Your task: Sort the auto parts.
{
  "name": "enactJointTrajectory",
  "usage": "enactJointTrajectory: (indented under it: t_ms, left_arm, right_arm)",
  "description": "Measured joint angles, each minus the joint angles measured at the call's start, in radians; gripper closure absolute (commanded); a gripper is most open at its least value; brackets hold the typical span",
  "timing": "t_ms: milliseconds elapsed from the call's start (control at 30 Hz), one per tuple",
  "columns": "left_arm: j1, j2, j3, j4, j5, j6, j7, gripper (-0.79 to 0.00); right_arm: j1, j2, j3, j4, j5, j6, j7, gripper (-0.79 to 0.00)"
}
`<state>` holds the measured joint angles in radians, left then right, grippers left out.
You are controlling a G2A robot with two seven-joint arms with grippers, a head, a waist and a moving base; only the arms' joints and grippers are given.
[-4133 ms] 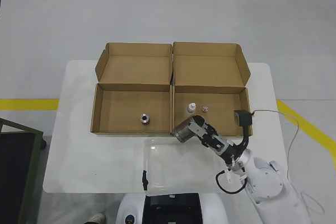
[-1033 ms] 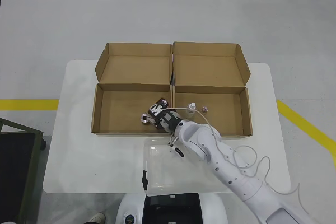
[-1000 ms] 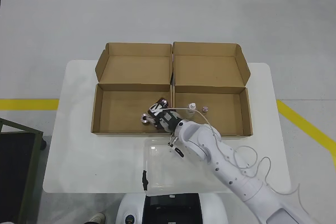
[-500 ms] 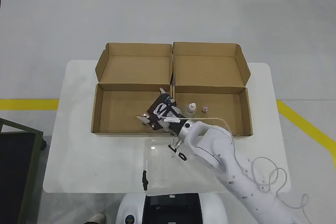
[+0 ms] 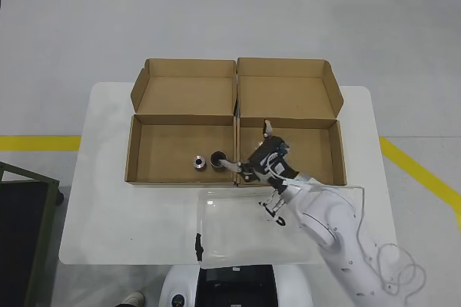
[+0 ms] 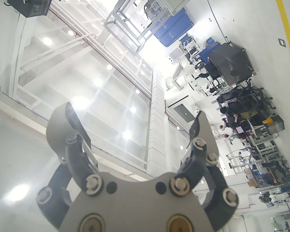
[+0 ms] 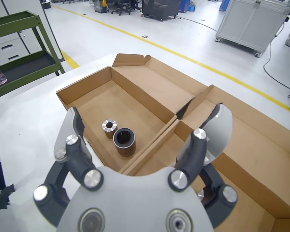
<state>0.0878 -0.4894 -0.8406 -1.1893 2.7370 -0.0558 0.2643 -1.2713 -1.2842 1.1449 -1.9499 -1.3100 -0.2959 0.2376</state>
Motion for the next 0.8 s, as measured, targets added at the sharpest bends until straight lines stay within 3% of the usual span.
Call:
enactJointTrajectory:
  t_ms: [333,800]
  left_arm:
    - [0.000,0.000,0.000,0.000,0.000,0.000,0.000,-0.785]
    - [0.000,0.000,0.000,0.000,0.000,0.000,0.000,-0.785]
  right_arm:
    - [-0.108,0.022,0.188,0.017,0.061,-0.025,-0.172,-0.785]
    - [-0.332,0.049,0.429,-0.006,0.018,-0.039,-0.351,-0.785]
